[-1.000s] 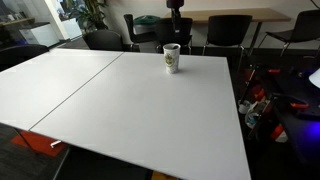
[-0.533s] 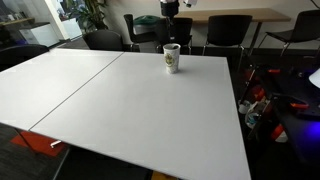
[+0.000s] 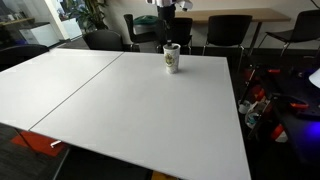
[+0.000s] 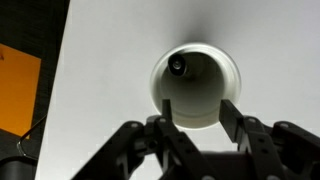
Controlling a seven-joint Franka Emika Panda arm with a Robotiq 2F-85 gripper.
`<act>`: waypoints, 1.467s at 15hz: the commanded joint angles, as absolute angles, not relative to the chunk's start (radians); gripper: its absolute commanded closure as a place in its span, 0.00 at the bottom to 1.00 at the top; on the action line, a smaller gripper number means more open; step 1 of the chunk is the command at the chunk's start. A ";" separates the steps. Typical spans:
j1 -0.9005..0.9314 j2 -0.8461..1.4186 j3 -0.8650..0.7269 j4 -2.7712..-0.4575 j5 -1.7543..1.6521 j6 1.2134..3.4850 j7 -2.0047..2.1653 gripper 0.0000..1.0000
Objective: Put the marker on the table
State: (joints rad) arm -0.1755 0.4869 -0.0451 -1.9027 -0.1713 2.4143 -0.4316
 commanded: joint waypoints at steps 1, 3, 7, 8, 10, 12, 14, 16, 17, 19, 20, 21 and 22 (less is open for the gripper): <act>-0.184 0.502 -0.039 -1.882 -0.161 2.409 -0.440 0.46; -0.186 0.500 -0.040 -1.887 -0.161 2.408 -0.439 0.48; -0.188 0.496 -0.043 -1.894 -0.162 2.407 -0.436 0.50; -0.189 0.495 -0.043 -1.895 -0.161 2.406 -0.436 0.50; -0.192 0.494 -0.043 -1.898 -0.160 2.405 -0.437 0.51; -0.195 0.493 -0.043 -1.902 -0.159 2.405 -0.438 0.50; -0.197 0.492 -0.043 -1.906 -0.160 2.404 -0.438 0.51; -0.198 0.492 -0.043 -1.910 -0.159 2.403 -0.438 0.51; -0.199 0.492 -0.043 -1.912 -0.159 2.403 -0.439 0.50; -0.200 0.492 -0.043 -1.917 -0.159 2.403 -0.439 0.50; -0.200 0.493 -0.043 -1.919 -0.159 2.402 -0.439 0.50; -0.201 0.493 -0.043 -1.921 -0.159 2.402 -0.439 0.50; -0.201 0.494 -0.044 -1.922 -0.160 2.402 -0.438 0.50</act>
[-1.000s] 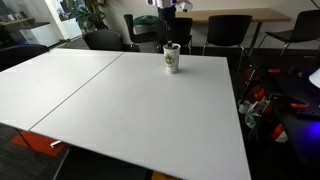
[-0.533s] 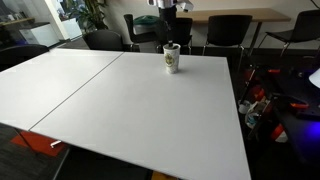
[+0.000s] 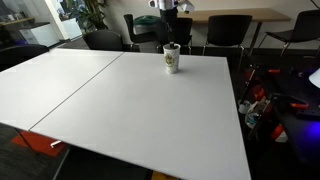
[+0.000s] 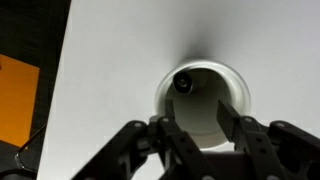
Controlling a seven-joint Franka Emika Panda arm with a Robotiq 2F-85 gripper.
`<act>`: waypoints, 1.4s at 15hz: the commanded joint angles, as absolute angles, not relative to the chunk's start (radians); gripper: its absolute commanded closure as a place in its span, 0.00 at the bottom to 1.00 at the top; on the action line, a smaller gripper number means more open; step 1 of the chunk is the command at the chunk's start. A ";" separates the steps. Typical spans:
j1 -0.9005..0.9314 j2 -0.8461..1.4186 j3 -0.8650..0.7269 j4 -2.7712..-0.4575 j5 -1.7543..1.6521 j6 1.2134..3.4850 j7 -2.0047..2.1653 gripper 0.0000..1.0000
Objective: Put the marker on the table
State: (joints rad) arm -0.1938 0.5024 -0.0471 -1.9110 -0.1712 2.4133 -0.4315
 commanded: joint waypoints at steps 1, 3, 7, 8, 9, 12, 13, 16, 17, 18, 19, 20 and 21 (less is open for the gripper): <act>-0.201 0.495 -0.043 -1.923 -0.160 2.401 -0.439 0.50; -0.202 0.498 -0.043 -1.925 -0.160 2.401 -0.439 0.50; -0.203 0.503 -0.043 -1.930 -0.160 2.399 -0.438 0.52; -0.202 0.504 -0.044 -1.932 -0.161 2.398 -0.437 0.52; -0.202 0.505 -0.044 -1.933 -0.162 2.398 -0.436 0.52; -0.200 0.506 -0.048 -1.933 -0.166 2.399 -0.430 0.51; -0.199 0.508 -0.050 -1.930 -0.168 2.398 -0.426 0.51; -0.198 0.511 -0.056 -1.925 -0.171 2.396 -0.420 0.51; -0.198 0.512 -0.057 -1.923 -0.171 2.395 -0.418 0.51; -0.198 0.513 -0.058 -1.920 -0.171 2.393 -0.418 0.52; -0.198 0.514 -0.058 -1.919 -0.171 2.392 -0.417 0.52; -0.197 0.515 -0.058 -1.917 -0.172 2.391 -0.416 0.55; -0.197 0.517 -0.058 -1.914 -0.172 2.389 -0.417 0.58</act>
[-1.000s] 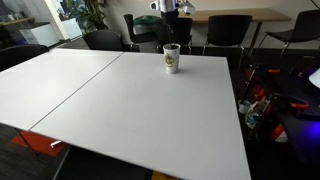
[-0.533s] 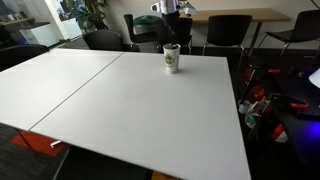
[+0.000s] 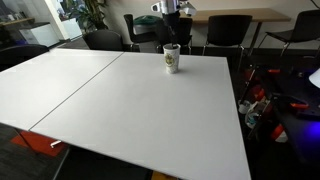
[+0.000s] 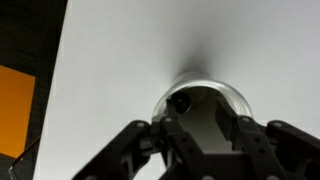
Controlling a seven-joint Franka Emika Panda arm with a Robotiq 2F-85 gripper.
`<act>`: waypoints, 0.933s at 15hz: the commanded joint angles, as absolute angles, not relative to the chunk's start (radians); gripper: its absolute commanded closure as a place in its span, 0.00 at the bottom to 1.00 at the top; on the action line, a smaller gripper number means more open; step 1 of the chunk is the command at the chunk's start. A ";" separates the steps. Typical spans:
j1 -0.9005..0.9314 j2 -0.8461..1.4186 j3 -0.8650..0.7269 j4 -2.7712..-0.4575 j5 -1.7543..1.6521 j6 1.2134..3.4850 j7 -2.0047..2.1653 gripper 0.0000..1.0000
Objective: Put the marker on the table
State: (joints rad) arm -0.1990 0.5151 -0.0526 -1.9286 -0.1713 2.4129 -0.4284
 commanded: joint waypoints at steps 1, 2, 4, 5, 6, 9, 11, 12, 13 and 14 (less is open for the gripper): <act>-0.196 0.518 -0.058 -1.912 -0.173 2.389 -0.415 0.69; -0.195 0.519 -0.059 -1.910 -0.174 2.388 -0.414 0.73; -0.195 0.521 -0.059 -1.907 -0.174 2.385 -0.413 0.86; -0.194 0.522 -0.059 -1.905 -0.174 2.384 -0.412 0.89; -0.194 0.522 -0.060 -1.902 -0.175 2.383 -0.412 0.89; -0.191 0.525 -0.062 -1.898 -0.178 2.380 -0.408 0.84; -0.190 0.524 -0.062 -1.898 -0.178 2.377 -0.405 0.97; -0.188 0.522 -0.063 -1.897 -0.178 2.372 -0.398 0.98; -0.186 0.518 -0.063 -1.898 -0.178 2.372 -0.395 0.98; -0.186 0.514 -0.061 -1.896 -0.174 2.366 -0.392 1.00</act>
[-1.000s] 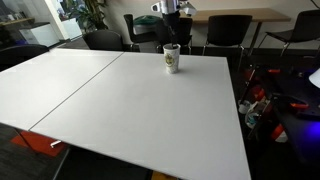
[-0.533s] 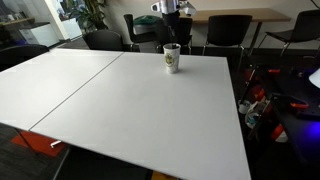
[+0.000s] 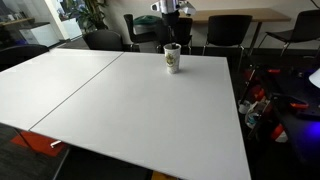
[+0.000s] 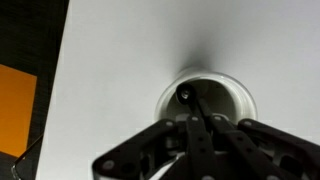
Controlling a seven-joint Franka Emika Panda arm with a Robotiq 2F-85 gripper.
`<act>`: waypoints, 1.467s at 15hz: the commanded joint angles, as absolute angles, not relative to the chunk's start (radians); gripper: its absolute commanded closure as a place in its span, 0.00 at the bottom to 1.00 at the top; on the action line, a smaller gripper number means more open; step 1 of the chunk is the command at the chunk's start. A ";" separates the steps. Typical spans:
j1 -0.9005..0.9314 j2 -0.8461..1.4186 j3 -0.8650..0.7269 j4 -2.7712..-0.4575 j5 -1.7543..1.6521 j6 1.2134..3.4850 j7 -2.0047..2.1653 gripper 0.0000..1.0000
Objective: Put the marker on the table
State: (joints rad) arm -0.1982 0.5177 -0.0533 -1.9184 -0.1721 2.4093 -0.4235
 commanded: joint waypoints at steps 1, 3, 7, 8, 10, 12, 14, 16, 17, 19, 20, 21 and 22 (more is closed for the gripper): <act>-0.183 0.511 -0.063 -1.895 -0.175 2.361 -0.384 0.99; -0.175 0.504 -0.068 -1.890 -0.175 2.346 -0.349 1.00; -0.164 0.488 -0.070 -1.875 -0.173 2.305 -0.294 1.00; -0.159 0.479 -0.071 -1.873 -0.175 2.292 -0.280 1.00; -0.145 0.459 -0.077 -1.871 -0.186 2.270 -0.242 1.00; -0.129 0.436 -0.086 -1.870 -0.204 2.249 -0.202 1.00; -0.107 0.408 -0.099 -1.869 -0.229 2.218 -0.155 1.00; -0.097 0.332 -0.113 -1.920 -0.262 2.194 -0.126 1.00; -0.088 0.299 -0.116 -1.933 -0.283 2.176 -0.109 1.00; -0.075 0.232 -0.118 -1.959 -0.325 2.147 -0.093 1.00; -0.070 0.193 -0.115 -1.976 -0.346 2.142 -0.084 1.00; -0.068 0.159 -0.108 -1.991 -0.359 2.139 -0.088 1.00; -0.065 0.129 -0.102 -2.004 -0.370 2.140 -0.086 1.00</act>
